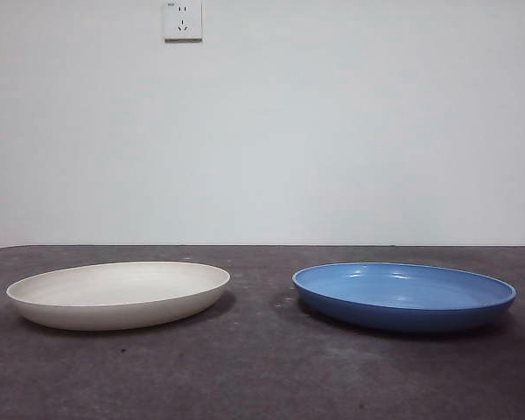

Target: Pick up the white plate, put it on the blue plate, put it on desk

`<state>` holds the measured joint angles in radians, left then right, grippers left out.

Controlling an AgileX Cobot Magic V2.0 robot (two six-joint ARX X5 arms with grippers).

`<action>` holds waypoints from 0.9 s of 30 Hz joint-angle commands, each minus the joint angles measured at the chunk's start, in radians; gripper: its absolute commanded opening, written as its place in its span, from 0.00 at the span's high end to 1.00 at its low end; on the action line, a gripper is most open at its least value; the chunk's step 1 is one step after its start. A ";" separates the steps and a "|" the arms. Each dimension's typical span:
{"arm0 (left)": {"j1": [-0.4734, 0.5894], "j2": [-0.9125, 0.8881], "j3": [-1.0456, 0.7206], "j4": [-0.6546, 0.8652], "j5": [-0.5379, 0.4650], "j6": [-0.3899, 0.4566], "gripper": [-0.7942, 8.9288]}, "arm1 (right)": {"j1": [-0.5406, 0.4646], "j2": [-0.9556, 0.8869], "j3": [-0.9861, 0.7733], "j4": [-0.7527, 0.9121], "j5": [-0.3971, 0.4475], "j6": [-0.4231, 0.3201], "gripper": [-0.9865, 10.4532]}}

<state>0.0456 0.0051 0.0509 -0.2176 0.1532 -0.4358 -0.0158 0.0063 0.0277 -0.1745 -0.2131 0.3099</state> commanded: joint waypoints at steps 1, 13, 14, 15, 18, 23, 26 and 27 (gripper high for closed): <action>0.003 0.000 0.051 -0.025 0.003 -0.029 0.91 | 0.000 -0.002 0.051 0.011 -0.002 0.047 0.91; 0.003 0.095 0.307 -0.168 0.008 0.014 0.91 | 0.000 0.042 0.313 -0.100 0.003 0.036 0.91; 0.003 0.113 0.330 -0.182 0.013 0.027 0.91 | 0.000 0.055 0.338 -0.115 0.003 0.028 0.91; 0.003 0.134 0.358 -0.200 0.022 0.045 0.91 | 0.000 0.074 0.367 -0.136 0.002 0.017 0.91; 0.003 0.211 0.438 -0.247 0.074 0.103 0.91 | 0.000 0.144 0.454 -0.214 -0.001 -0.031 0.91; 0.003 0.354 0.565 -0.348 0.164 0.210 0.91 | 0.000 0.288 0.591 -0.351 -0.041 -0.121 0.91; 0.001 0.435 0.629 -0.414 0.207 0.266 0.91 | 0.000 0.379 0.664 -0.429 -0.094 -0.169 0.91; -0.001 0.462 0.650 -0.437 0.217 0.283 0.91 | 0.000 0.412 0.689 -0.457 -0.112 -0.188 0.91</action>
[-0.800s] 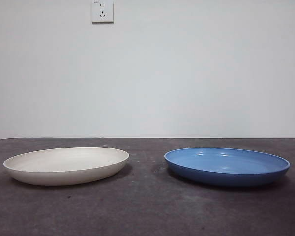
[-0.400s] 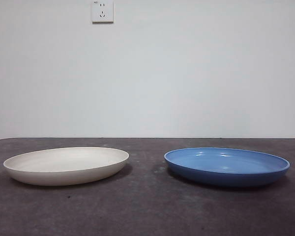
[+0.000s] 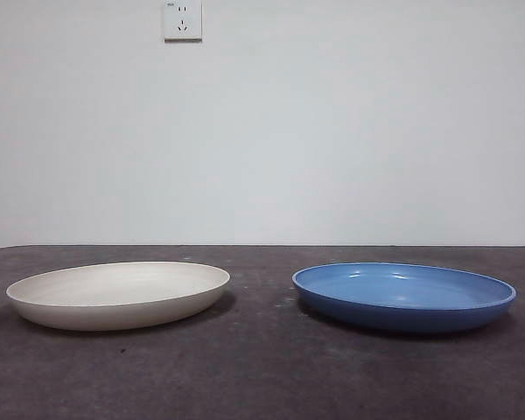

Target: Pick up the white plate, put it on the blue plate, put it on desk

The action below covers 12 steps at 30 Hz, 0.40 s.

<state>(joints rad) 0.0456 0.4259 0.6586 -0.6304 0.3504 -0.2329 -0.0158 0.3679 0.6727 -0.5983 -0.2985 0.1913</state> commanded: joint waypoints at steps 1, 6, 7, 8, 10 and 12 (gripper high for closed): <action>-0.003 0.068 0.063 -0.048 0.032 0.096 0.91 | 0.000 0.082 0.069 -0.061 -0.047 -0.088 0.91; -0.030 0.180 0.140 -0.159 0.107 0.165 0.91 | 0.006 0.218 0.164 -0.186 -0.132 -0.172 0.91; -0.039 0.197 0.152 -0.179 0.125 0.177 0.91 | 0.012 0.241 0.179 -0.211 -0.139 -0.187 0.91; -0.046 0.208 0.158 -0.190 0.135 0.183 0.91 | 0.018 0.259 0.190 -0.233 -0.146 -0.200 0.91; -0.064 0.229 0.169 -0.221 0.148 0.201 0.91 | 0.034 0.292 0.211 -0.282 -0.150 -0.220 0.91; -0.079 0.241 0.171 -0.244 0.148 0.211 0.91 | 0.053 0.319 0.222 -0.323 -0.150 -0.238 0.91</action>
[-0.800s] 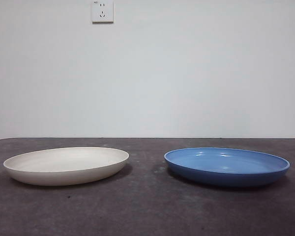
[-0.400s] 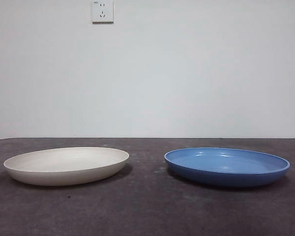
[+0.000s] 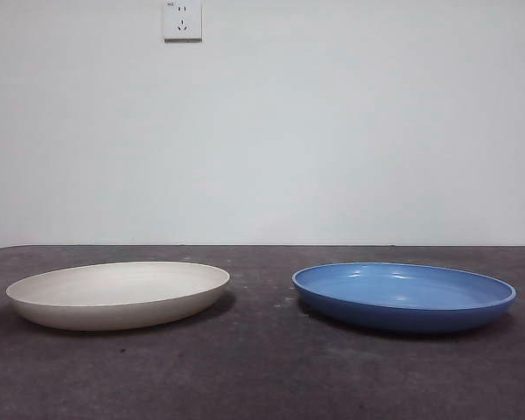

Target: Pick up the white plate, put it on the blue plate, put it on desk

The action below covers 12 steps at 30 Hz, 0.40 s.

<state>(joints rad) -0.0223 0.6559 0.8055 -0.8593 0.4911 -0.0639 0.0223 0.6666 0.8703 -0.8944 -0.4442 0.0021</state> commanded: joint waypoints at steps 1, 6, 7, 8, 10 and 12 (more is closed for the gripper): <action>-0.018 0.016 0.024 -0.025 0.007 0.050 0.91 | 0.024 0.031 0.026 -0.044 -0.004 -0.055 0.91; -0.031 0.016 0.024 -0.035 0.007 0.052 0.89 | 0.056 0.051 0.026 -0.072 -0.001 -0.066 0.91; -0.031 0.016 0.024 -0.035 0.007 0.052 0.87 | 0.058 0.051 0.026 -0.071 -0.001 -0.066 0.91; -0.031 0.016 0.024 -0.035 0.007 0.052 0.83 | 0.059 0.051 0.026 -0.071 -0.001 -0.064 0.91; -0.031 0.016 0.024 -0.035 0.007 0.051 0.74 | 0.059 0.051 0.026 -0.071 -0.001 -0.062 0.88; -0.031 0.016 0.024 -0.035 0.006 0.051 0.61 | 0.059 0.051 0.026 -0.071 0.000 -0.056 0.75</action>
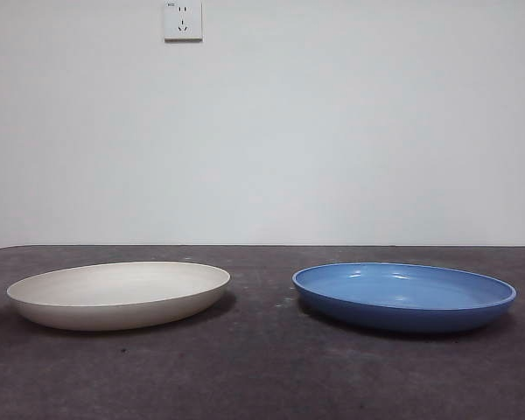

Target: Pick up the white plate, put it on the blue plate, put it on desk

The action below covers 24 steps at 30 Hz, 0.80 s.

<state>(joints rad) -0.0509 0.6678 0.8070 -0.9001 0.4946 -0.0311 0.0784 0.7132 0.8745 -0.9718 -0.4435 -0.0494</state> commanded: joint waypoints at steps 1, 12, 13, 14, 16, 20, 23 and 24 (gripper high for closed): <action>-0.002 0.004 0.023 0.006 0.003 0.018 0.55 | 0.003 0.005 0.022 0.006 -0.001 0.000 0.68; -0.002 0.031 0.023 0.048 0.000 -0.021 0.41 | 0.003 0.005 0.022 0.014 0.003 0.013 0.51; -0.002 0.039 0.023 0.063 0.000 -0.031 0.41 | 0.003 0.005 0.022 0.014 0.003 0.013 0.51; -0.002 0.052 0.023 0.079 -0.001 -0.038 0.41 | 0.003 0.005 0.022 0.014 0.003 0.013 0.51; -0.002 0.083 0.026 0.115 -0.003 -0.046 0.41 | 0.003 0.005 0.022 0.014 0.003 0.013 0.51; -0.006 0.181 0.068 0.142 -0.078 -0.056 0.41 | 0.003 0.005 0.022 0.014 0.002 0.015 0.51; -0.018 0.273 0.114 0.163 -0.129 -0.056 0.41 | 0.003 0.005 0.022 0.016 0.002 0.015 0.51; -0.023 0.309 0.133 0.172 -0.138 -0.056 0.41 | 0.003 0.005 0.022 0.017 0.002 0.016 0.51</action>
<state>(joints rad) -0.0689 0.9417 0.9108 -0.7425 0.3645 -0.0803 0.0784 0.7132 0.8745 -0.9623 -0.4419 -0.0444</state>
